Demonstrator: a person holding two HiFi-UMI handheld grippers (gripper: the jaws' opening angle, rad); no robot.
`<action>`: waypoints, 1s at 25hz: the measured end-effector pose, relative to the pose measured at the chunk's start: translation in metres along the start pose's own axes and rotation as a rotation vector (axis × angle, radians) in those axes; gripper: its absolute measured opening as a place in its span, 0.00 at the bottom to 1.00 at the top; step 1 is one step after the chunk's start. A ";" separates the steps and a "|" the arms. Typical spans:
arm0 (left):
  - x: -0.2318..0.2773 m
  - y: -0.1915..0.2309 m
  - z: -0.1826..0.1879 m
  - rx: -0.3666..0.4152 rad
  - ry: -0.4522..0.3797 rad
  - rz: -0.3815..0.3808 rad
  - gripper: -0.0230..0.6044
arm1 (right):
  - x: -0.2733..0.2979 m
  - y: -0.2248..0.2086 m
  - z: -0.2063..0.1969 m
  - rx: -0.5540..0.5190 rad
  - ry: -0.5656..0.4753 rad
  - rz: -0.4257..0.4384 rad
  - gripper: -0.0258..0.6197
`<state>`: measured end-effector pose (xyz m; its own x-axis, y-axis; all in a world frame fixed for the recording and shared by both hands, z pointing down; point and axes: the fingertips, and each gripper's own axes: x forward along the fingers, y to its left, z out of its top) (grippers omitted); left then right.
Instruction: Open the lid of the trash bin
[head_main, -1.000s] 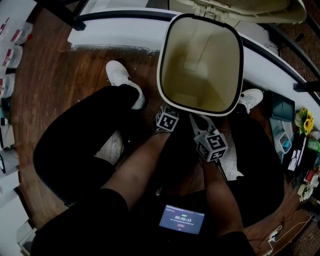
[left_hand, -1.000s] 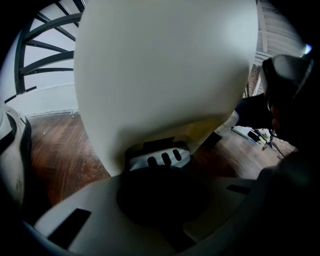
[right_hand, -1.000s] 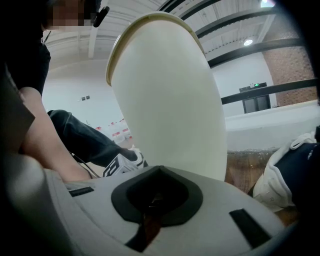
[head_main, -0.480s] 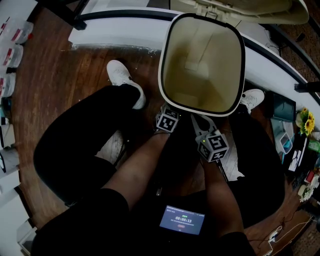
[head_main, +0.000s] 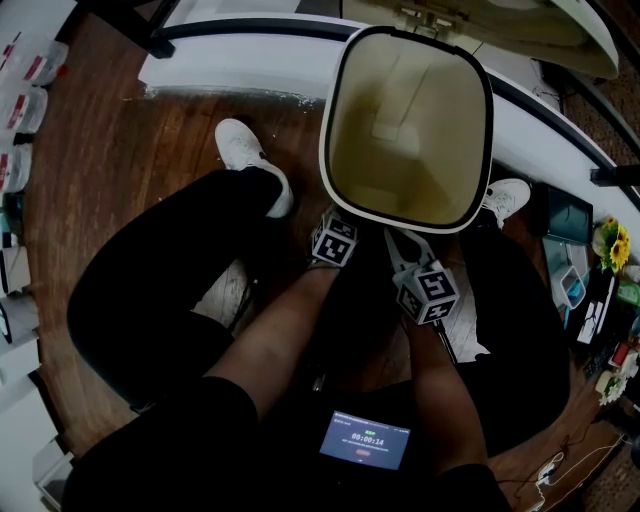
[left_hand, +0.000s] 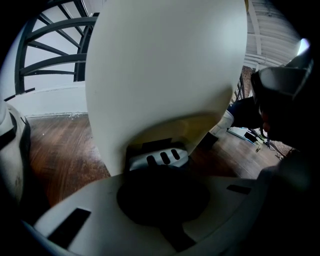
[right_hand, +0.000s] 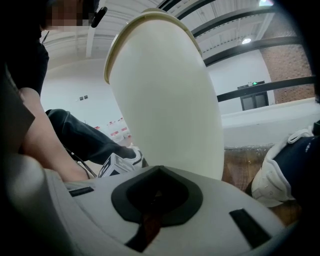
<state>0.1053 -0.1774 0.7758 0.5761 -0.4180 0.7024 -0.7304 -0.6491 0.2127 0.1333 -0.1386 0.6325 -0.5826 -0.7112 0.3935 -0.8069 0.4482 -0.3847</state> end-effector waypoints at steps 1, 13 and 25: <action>0.000 0.000 0.000 0.000 -0.003 -0.002 0.09 | 0.001 0.000 0.000 -0.001 -0.002 0.001 0.06; -0.002 -0.003 0.001 -0.011 -0.044 -0.026 0.09 | 0.000 0.000 0.000 -0.001 0.004 0.000 0.06; -0.011 -0.006 0.010 -0.018 -0.097 -0.042 0.09 | -0.001 0.003 -0.002 -0.007 0.014 0.010 0.06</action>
<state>0.1070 -0.1751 0.7595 0.6385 -0.4505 0.6240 -0.7108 -0.6562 0.2534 0.1312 -0.1356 0.6322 -0.5922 -0.6987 0.4013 -0.8014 0.4594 -0.3830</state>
